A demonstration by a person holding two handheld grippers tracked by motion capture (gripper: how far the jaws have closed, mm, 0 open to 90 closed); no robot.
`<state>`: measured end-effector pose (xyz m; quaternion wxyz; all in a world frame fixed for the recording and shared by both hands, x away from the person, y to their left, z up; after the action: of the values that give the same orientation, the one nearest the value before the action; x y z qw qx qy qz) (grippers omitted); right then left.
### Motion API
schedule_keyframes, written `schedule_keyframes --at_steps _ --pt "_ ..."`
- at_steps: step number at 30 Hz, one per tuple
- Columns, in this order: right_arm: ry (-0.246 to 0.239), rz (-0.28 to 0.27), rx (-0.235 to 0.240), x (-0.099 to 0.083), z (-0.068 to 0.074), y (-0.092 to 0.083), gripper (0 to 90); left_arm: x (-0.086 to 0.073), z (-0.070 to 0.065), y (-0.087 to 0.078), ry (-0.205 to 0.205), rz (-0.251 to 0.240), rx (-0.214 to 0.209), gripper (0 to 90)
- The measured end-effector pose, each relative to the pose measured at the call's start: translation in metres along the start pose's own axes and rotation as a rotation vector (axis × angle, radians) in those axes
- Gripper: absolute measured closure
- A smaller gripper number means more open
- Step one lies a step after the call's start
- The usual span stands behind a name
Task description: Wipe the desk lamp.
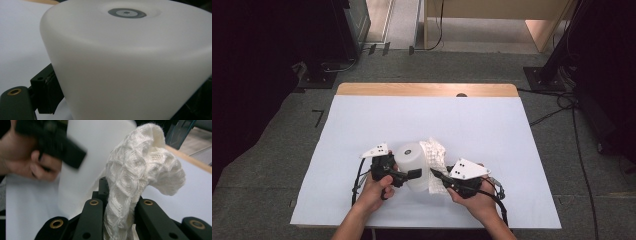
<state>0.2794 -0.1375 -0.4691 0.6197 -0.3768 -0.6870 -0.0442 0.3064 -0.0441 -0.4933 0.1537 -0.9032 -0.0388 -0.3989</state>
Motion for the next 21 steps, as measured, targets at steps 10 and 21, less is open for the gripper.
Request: schedule_keyframes --at_steps 10,21 --pt "0.001 0.049 0.014 -0.014 0.002 0.004 80.1 0.01 -0.002 -0.011 0.011 -0.047 -0.008 8.0" --pt "0.017 0.011 0.016 -0.001 0.0 -0.004 80.1 0.008 -0.009 -0.008 0.043 -0.034 -0.011 8.0"
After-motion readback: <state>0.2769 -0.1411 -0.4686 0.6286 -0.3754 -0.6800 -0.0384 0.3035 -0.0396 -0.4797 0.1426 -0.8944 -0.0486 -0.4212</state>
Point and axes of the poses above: each handheld gripper's, and its own axes: y roughly forward along the jaws, x roughly out of its top, z roughly to its left, the point moved 10 cm from there along y, roughly forward along the jaws, and after that the axes turned 11 degrees about -y, right-handed, at the moved point
